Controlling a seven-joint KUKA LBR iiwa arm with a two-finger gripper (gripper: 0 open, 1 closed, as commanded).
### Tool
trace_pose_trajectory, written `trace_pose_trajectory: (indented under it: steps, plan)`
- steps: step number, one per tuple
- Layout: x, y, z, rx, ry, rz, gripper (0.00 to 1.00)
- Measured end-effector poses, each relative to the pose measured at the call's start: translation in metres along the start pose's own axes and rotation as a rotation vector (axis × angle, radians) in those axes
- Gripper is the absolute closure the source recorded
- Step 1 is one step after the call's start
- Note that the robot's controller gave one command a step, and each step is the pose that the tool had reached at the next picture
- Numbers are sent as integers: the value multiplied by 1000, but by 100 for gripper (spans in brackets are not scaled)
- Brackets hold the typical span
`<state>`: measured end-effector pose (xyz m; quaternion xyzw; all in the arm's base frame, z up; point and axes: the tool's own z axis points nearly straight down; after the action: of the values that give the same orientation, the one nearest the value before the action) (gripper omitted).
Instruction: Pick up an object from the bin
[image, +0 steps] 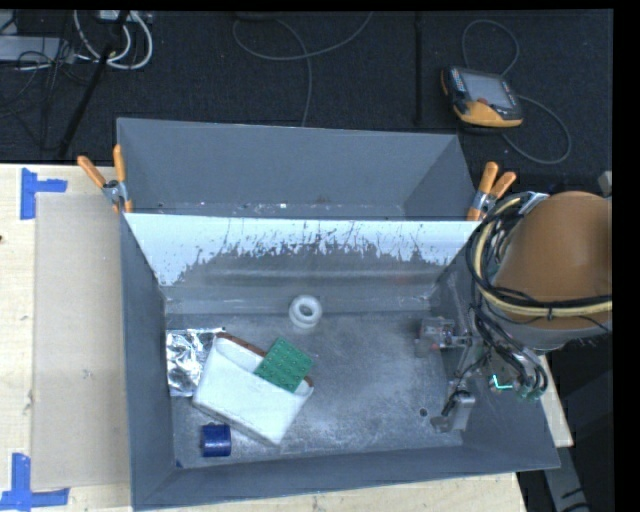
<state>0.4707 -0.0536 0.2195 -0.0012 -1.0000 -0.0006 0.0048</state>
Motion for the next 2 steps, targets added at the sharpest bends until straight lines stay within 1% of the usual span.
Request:
trace_pose_trajectory:
  steps: [1,2]
  plan:
    - [-78,-91,27,4,-12,-210,0]
    - [-129,-79,117,1,-7,-516,0]
